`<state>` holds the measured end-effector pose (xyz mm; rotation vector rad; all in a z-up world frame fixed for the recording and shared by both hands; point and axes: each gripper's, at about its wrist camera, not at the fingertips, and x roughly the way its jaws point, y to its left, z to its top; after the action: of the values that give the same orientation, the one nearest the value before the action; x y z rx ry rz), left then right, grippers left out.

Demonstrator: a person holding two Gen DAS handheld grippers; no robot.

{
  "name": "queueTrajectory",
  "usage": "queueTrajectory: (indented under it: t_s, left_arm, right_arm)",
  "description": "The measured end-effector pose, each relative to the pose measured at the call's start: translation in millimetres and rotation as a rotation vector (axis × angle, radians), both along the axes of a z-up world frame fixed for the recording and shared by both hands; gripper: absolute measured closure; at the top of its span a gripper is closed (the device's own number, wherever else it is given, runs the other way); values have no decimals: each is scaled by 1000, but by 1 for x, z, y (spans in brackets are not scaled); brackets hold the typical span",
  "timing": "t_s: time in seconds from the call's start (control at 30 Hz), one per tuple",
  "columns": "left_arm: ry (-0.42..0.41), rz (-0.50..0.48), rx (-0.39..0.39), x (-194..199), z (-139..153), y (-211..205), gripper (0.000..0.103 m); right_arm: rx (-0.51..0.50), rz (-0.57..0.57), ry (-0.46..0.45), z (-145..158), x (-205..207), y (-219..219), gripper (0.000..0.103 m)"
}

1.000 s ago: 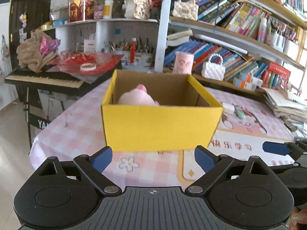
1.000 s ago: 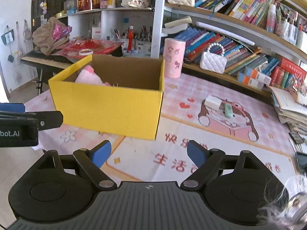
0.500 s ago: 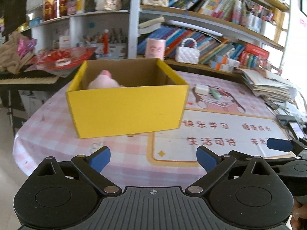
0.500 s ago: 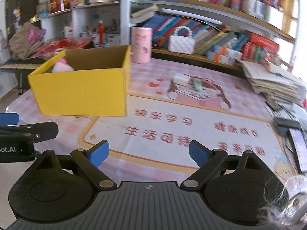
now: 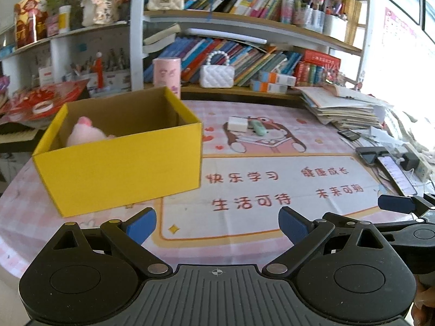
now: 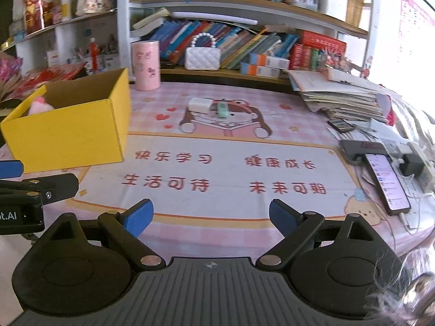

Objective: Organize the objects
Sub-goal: 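Withdraw both tools from the box toward the charger and eraser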

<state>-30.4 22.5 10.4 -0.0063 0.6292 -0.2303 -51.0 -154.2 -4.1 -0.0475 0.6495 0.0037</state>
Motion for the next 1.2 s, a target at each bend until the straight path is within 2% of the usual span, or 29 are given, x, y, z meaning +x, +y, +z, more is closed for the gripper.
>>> queueTrajectory:
  t_s: [0.27, 0.63, 1.2]
  left_arm:
    - [17, -45, -4, 18, -3, -24, 5]
    - [7, -54, 13, 59, -1, -55, 5]
    - [-16, 59, 43, 132, 3, -103, 5]
  right_arm:
    - [-13, -45, 13, 0, 11, -22, 10]
    - [-10, -44, 29, 0, 54, -49, 10]
    - [6, 89, 57, -8, 151, -89, 10]
